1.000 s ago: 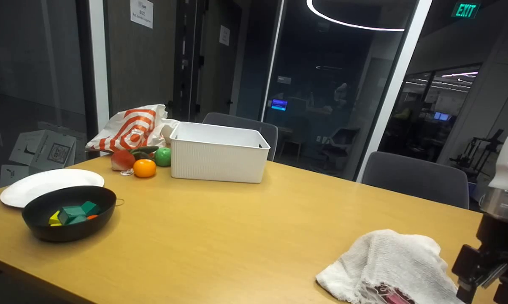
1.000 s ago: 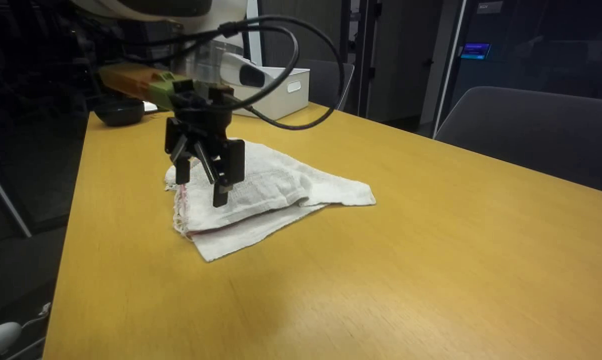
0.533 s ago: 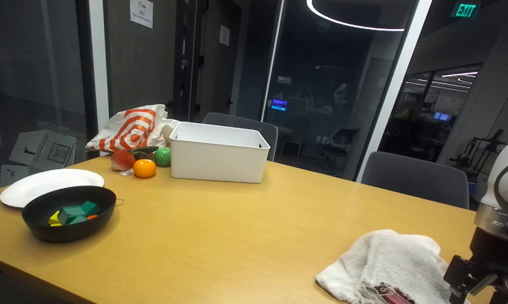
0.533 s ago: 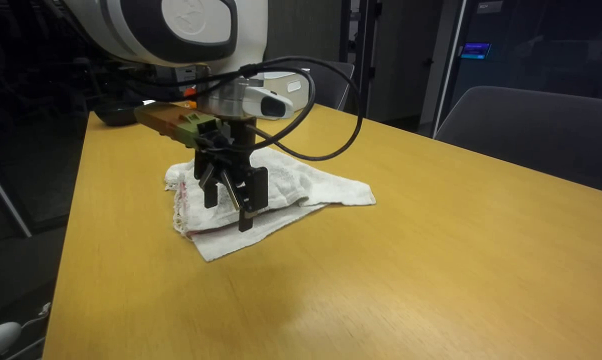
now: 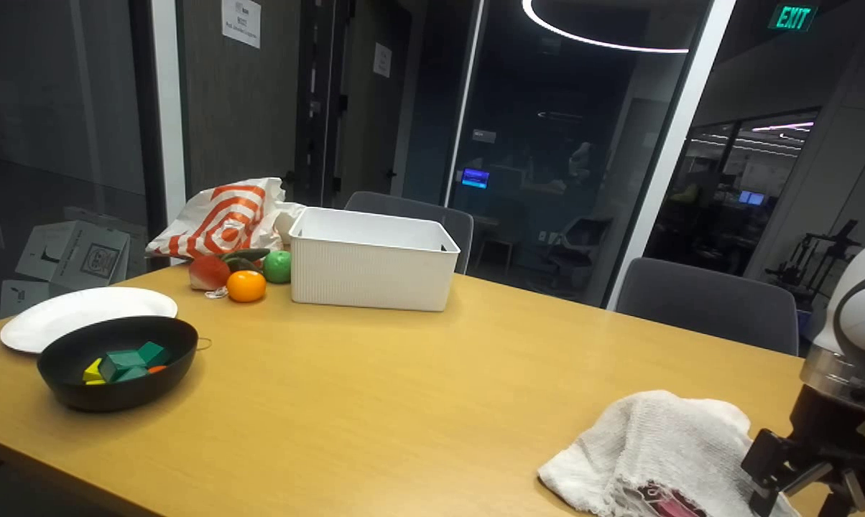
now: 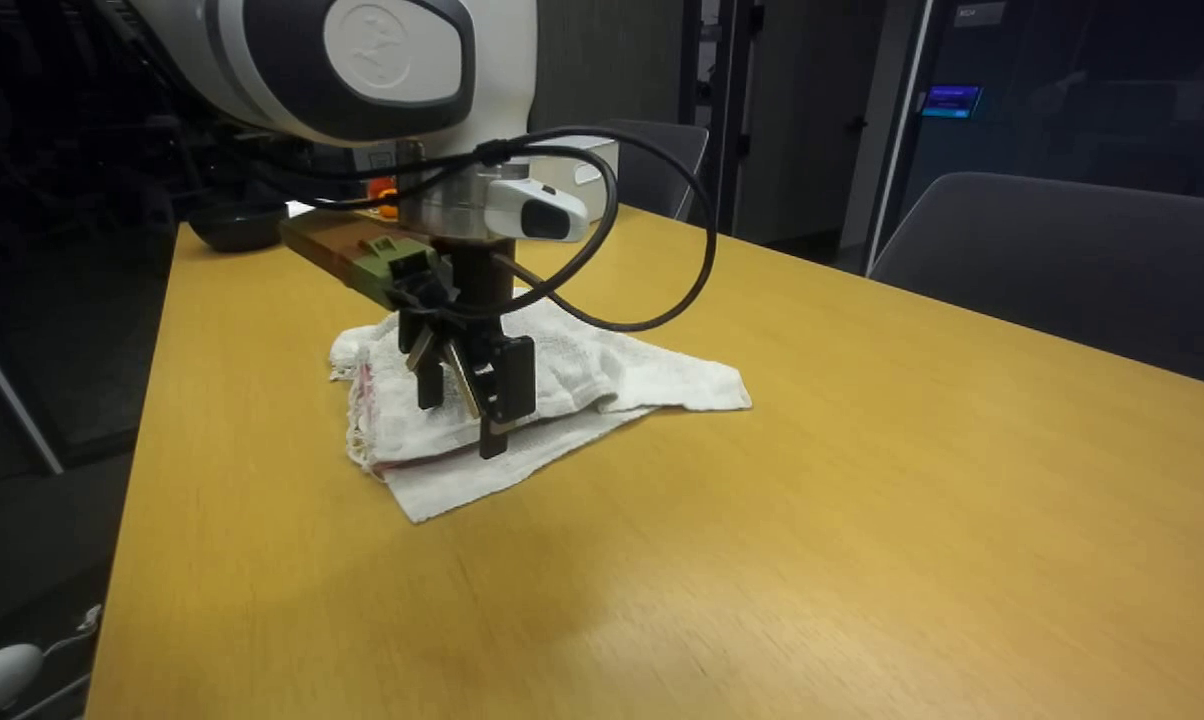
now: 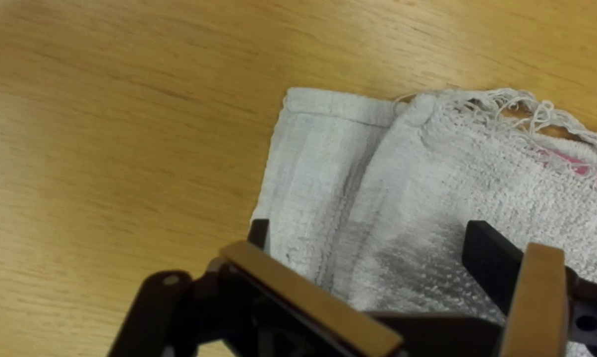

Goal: Separate the objects on the table

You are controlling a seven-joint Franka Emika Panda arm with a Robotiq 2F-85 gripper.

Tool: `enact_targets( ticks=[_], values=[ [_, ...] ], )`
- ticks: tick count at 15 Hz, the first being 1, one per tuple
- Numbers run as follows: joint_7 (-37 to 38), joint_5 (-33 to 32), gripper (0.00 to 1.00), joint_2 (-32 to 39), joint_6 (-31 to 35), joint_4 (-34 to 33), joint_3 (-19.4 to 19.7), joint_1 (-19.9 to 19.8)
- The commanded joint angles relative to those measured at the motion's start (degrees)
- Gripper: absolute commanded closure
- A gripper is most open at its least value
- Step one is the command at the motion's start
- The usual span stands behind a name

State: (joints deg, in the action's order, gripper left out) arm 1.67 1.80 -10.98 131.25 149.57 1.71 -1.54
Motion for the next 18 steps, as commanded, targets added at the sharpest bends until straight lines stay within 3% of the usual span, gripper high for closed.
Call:
enact_targets(
  ticks=[1, 3, 7, 11, 14, 18],
  values=[
    [0.7, 2.1, 0.25, 0.4, 2.5, 0.4, -0.6, 0.8],
    [0.7, 3.1, 0.31, 0.3, 2.6, 0.5, -0.8, 1.1],
    [0.7, 4.1, 0.64, -0.1, 1.9, 0.5, -1.0, 1.5],
    [0.4, 5.3, 0.9, 0.1, 1.8, 0.6, -1.0, 1.7],
    [0.5, 5.3, 0.98, -0.4, 1.1, 0.5, -1.1, 1.8],
    [1.2, 4.2, 0.92, -2.0, 0.2, 0.3, -1.3, 1.6]
  ],
)
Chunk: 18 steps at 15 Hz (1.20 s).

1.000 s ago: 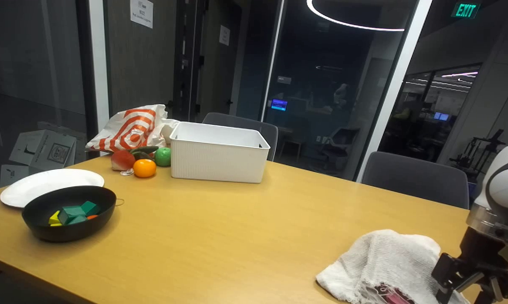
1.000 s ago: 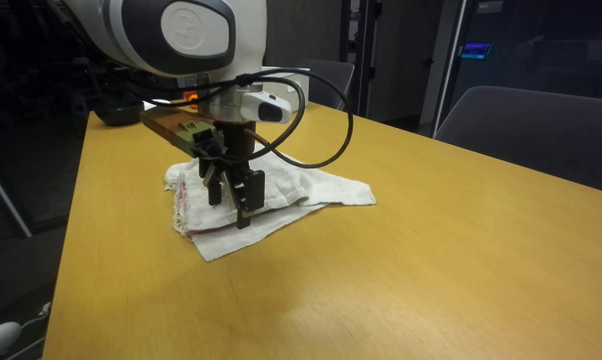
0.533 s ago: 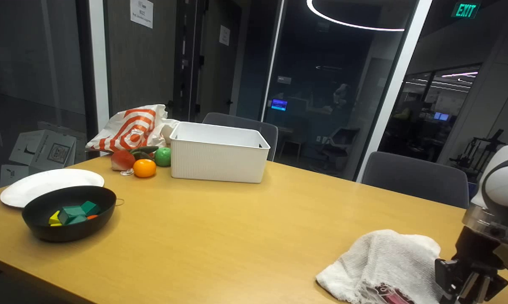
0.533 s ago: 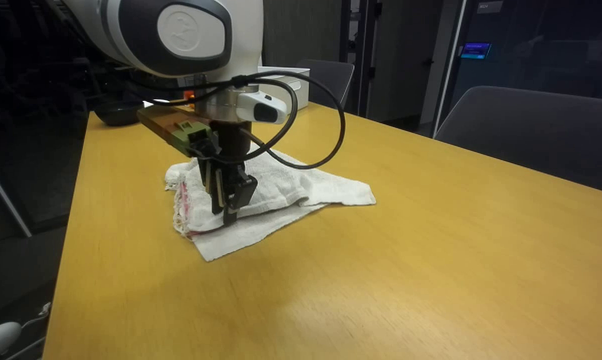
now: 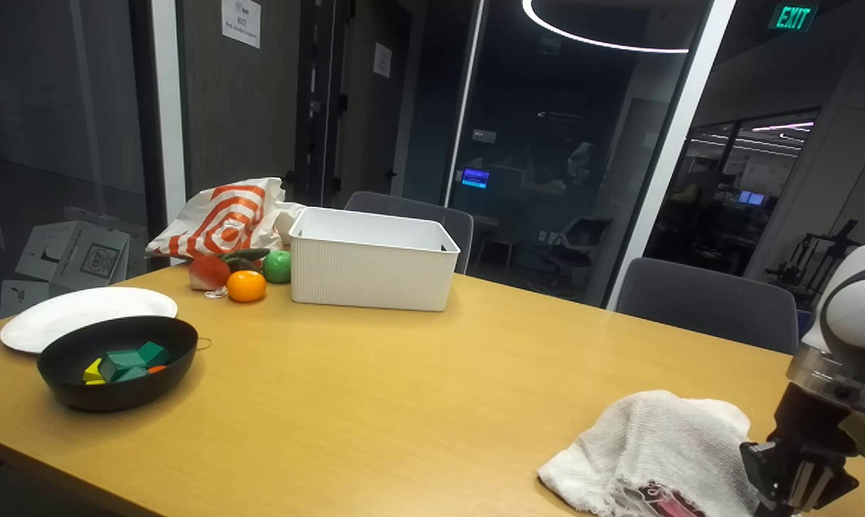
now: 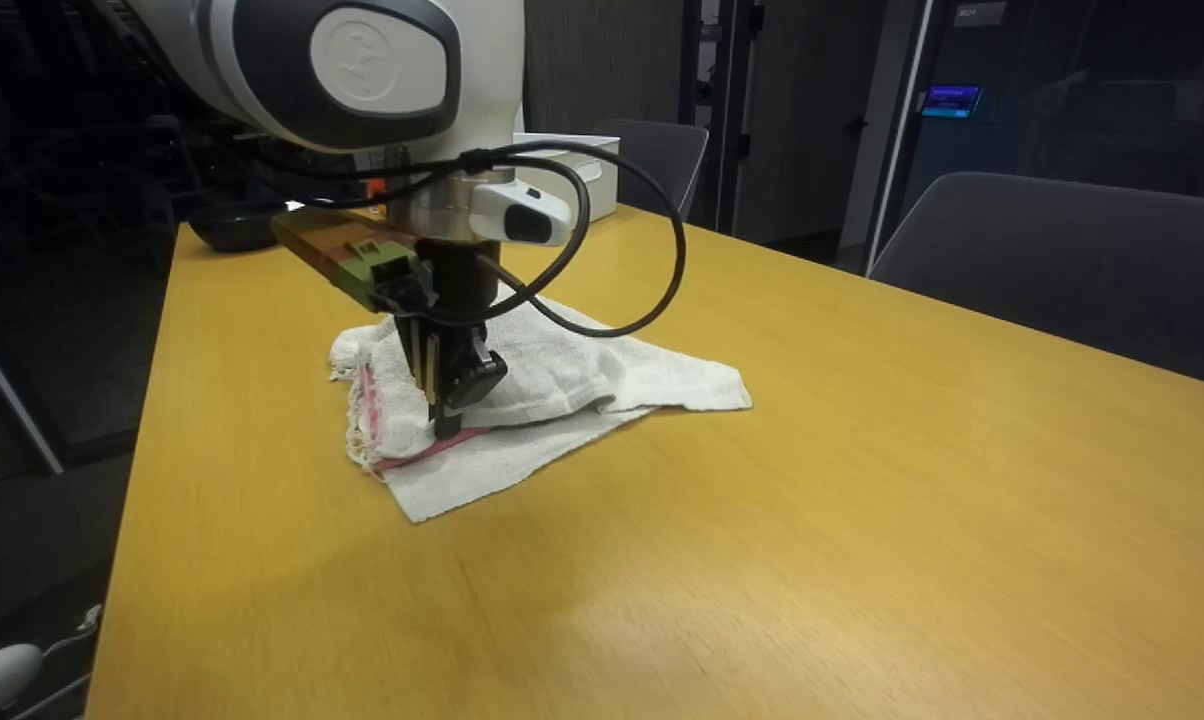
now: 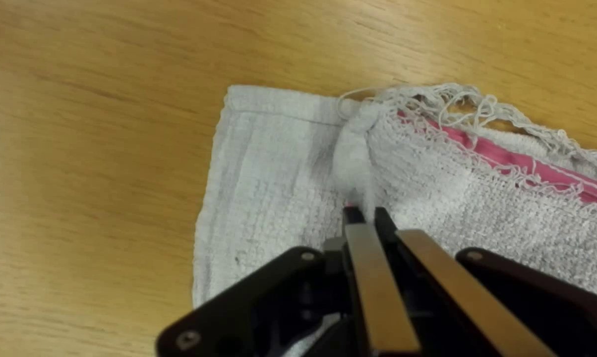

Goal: Separate the objects on the table

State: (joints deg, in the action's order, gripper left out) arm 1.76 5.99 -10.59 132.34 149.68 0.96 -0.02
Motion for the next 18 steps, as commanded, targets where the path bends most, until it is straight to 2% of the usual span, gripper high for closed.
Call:
enact_targets(
  ticks=[1, 5, 13, 18],
  values=[
    [1.5, -0.5, 0.91, -2.9, -1.1, 0.0, -0.7, 0.1],
    [2.7, -3.0, 0.94, -4.6, -2.0, -1.2, -1.6, 0.0],
    [4.5, -9.8, 0.93, -7.5, -2.3, -6.0, -4.4, 0.3],
    [4.8, -11.3, 0.93, -4.0, -1.0, -12.6, -6.9, 1.5]
  ],
)
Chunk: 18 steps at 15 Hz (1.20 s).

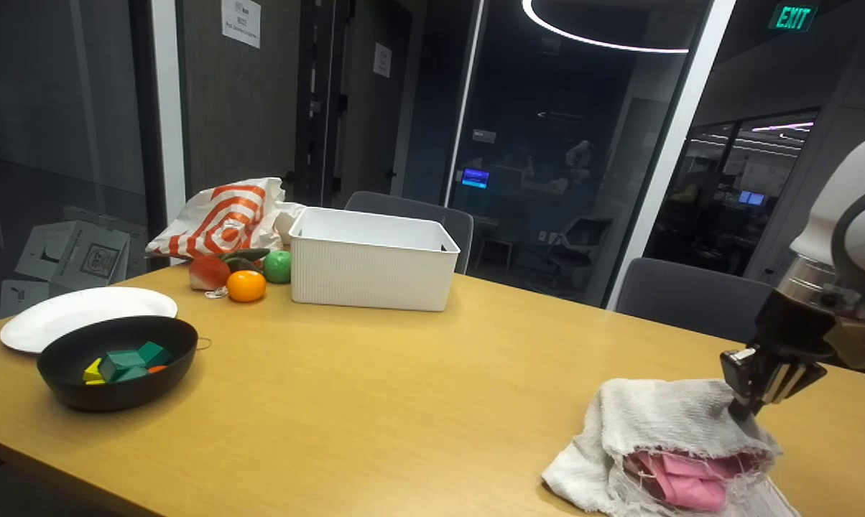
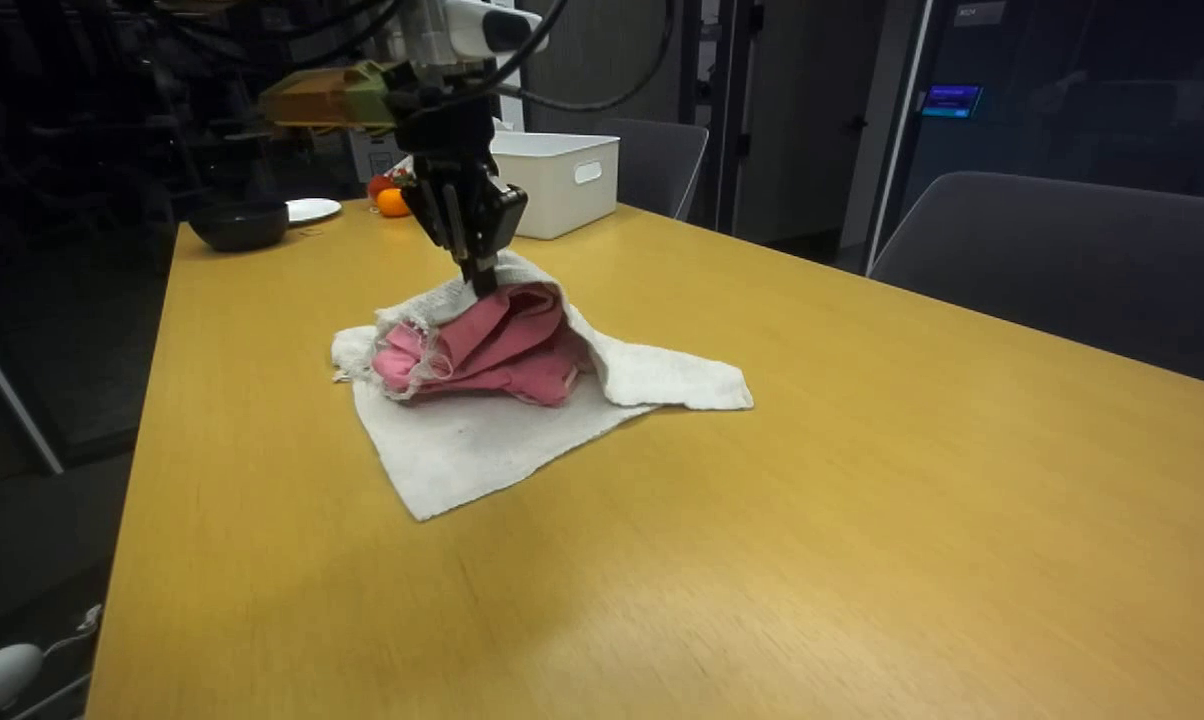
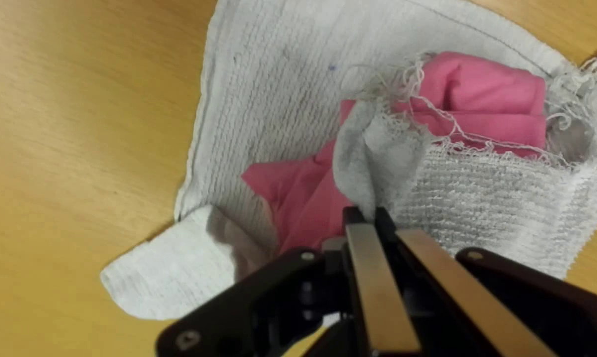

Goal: Separate the objects on the table

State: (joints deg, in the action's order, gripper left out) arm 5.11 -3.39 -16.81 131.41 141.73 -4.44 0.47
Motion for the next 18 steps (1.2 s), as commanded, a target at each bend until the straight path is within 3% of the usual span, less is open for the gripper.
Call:
enact_targets(
  ticks=[1, 9, 16, 18],
  values=[
    [1.8, -2.8, 0.93, 3.2, 0.0, -6.6, -2.5, 1.6],
    [3.8, -8.6, 0.91, 14.0, -0.1, -19.8, -8.1, 6.4],
    [11.5, -26.3, 0.92, 25.3, -1.7, -32.4, -8.5, 12.0],
    [13.9, -27.6, 0.95, 28.5, -3.7, -36.6, -8.0, 13.7]
  ],
)
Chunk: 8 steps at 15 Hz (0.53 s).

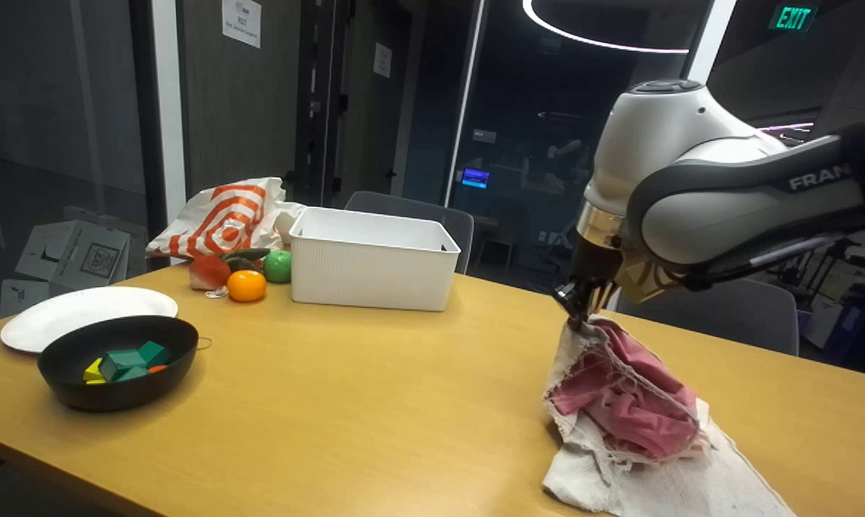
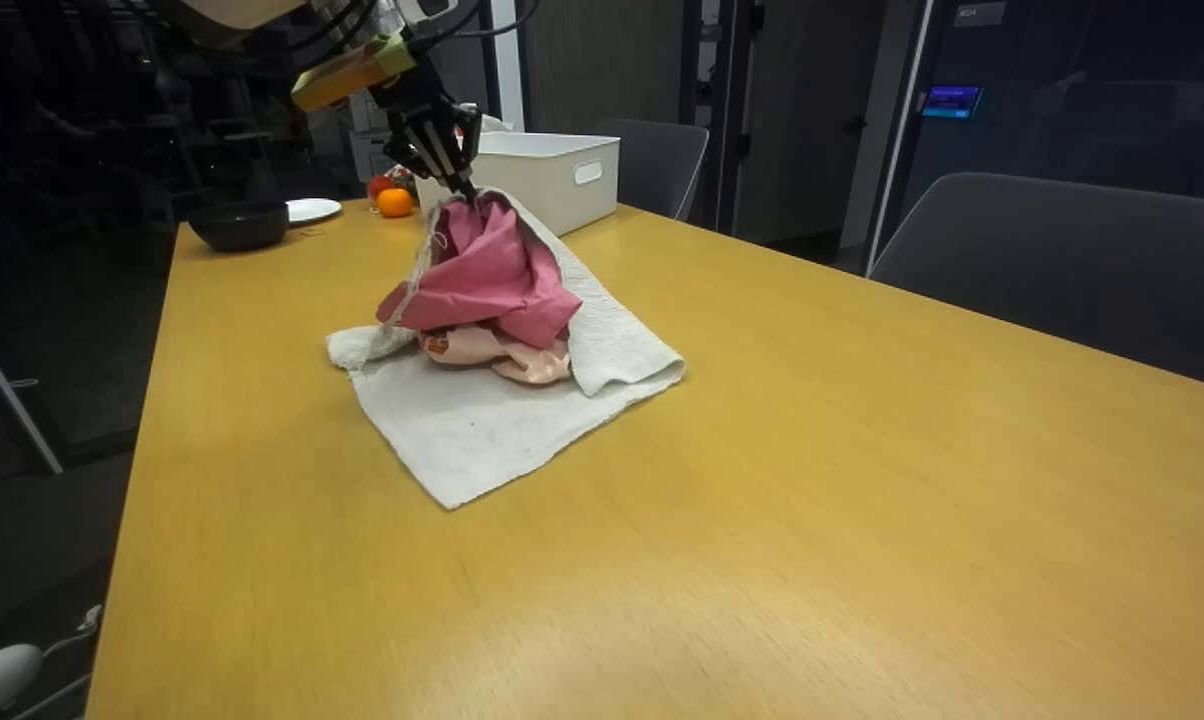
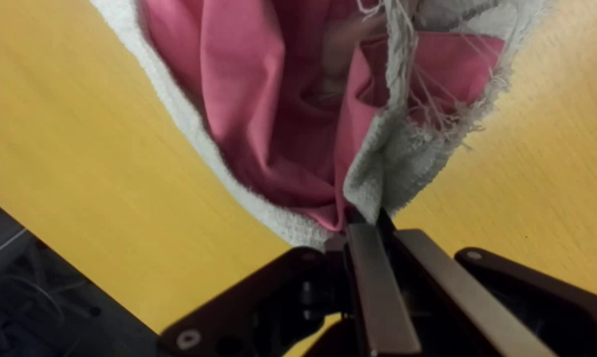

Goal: Separate the objects on the table

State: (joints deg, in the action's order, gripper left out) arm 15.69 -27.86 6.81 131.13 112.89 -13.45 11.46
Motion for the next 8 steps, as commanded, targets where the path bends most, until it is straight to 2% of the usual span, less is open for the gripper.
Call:
enact_targets(
  ticks=[1, 5, 6, 7, 8],
  values=[
    [3.7, -1.3, 0.96, 6.4, -4.8, -9.7, 1.0, 3.3],
    [4.3, 1.6, 0.97, 11.1, -5.8, -14.8, 1.4, 5.8],
    [4.1, 2.0, 0.7, 11.9, -5.9, -15.6, 1.6, 6.2],
    [3.8, 2.5, 0.69, 12.4, -6.3, -16.2, 1.8, 6.6],
    [3.4, 3.3, 0.62, 12.8, -6.8, -16.8, 2.0, 6.8]
  ],
)
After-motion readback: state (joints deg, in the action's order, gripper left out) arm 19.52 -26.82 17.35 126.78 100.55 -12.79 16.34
